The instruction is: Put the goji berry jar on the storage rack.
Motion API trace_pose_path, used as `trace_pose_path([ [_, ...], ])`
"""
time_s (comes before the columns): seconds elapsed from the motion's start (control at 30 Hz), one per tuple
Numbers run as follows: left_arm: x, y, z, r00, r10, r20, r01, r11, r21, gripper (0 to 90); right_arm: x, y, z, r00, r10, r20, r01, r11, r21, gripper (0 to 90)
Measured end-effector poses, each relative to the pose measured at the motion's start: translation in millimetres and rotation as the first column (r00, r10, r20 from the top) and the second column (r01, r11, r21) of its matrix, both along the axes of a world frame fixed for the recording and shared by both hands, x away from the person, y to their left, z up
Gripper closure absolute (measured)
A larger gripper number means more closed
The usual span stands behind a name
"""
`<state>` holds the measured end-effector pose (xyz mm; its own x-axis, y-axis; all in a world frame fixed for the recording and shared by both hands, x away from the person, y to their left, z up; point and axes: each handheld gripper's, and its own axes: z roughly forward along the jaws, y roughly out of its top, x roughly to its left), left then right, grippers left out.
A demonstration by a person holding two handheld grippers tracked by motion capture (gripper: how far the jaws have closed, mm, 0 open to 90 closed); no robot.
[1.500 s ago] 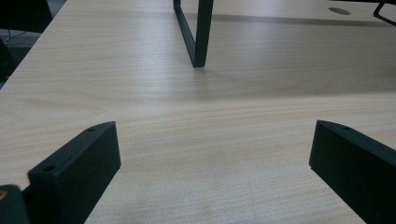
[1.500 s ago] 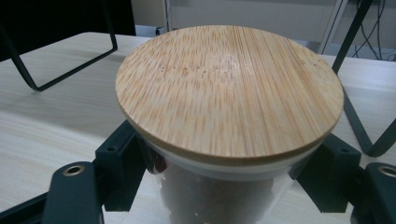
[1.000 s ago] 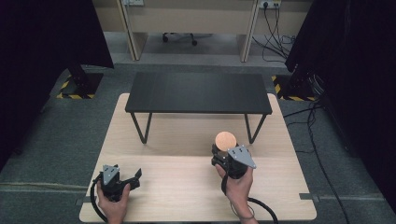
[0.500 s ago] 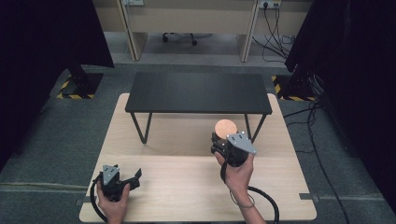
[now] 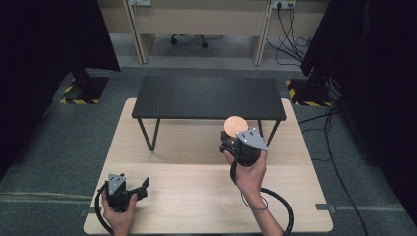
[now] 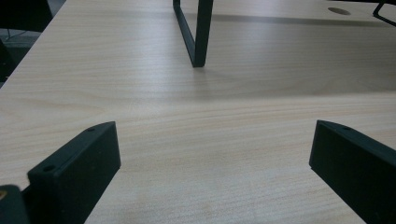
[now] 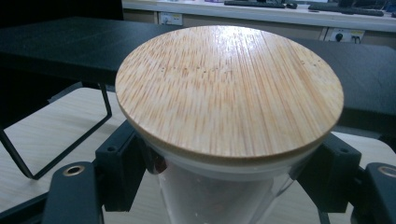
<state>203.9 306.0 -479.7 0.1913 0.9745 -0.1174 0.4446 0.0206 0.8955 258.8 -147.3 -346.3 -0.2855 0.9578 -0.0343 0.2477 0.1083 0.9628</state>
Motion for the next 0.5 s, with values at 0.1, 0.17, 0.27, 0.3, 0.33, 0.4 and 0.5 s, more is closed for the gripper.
trace_pose_path([
  [0.1,0.0,0.0,0.0,1.0,0.0,0.0,0.0,1.0,0.0,1.1,7.4,0.0,11.1,1.0,0.002,0.001,-0.002,1.0,0.006,26.2],
  [0.17,0.1,0.1,-0.1,1.0,0.0,0.0,0.0,1.0,-0.001,1.1,9.5,0.1,14.5,1.0,0.003,0.002,-0.003,1.0,0.007,26.2],
  [0.27,0.0,0.2,-0.1,1.0,-0.001,0.0,0.001,1.0,-0.001,1.1,15.0,1.5,22.6,1.0,0.002,0.005,-0.002,1.0,0.003,26.2],
  [0.3,0.0,0.2,0.0,1.0,-0.001,0.0,0.001,1.0,-0.001,1.1,16.2,1.7,24.1,1.0,0.002,0.006,-0.002,1.0,0.003,26.2],
  [0.33,0.0,0.3,0.0,1.0,-0.002,0.0,0.002,1.0,0.0,1.1,17.9,2.3,26.7,1.0,0.0,0.008,0.0,1.0,0.004,26.2],
  [0.4,0.0,0.3,-0.2,1.0,-0.001,0.001,0.001,1.0,-0.002,1.1,20.4,3.4,30.6,0.9999,-0.001,0.011,0.001,1.0,0.006,26.2],
  [0.5,0.0,0.3,-0.2,1.0,-0.002,0.001,0.002,1.0,0.0,1.1,25.0,5.7,36.1,0.9999,-0.002,0.015,0.002,1.0,0.001,26.2],
])
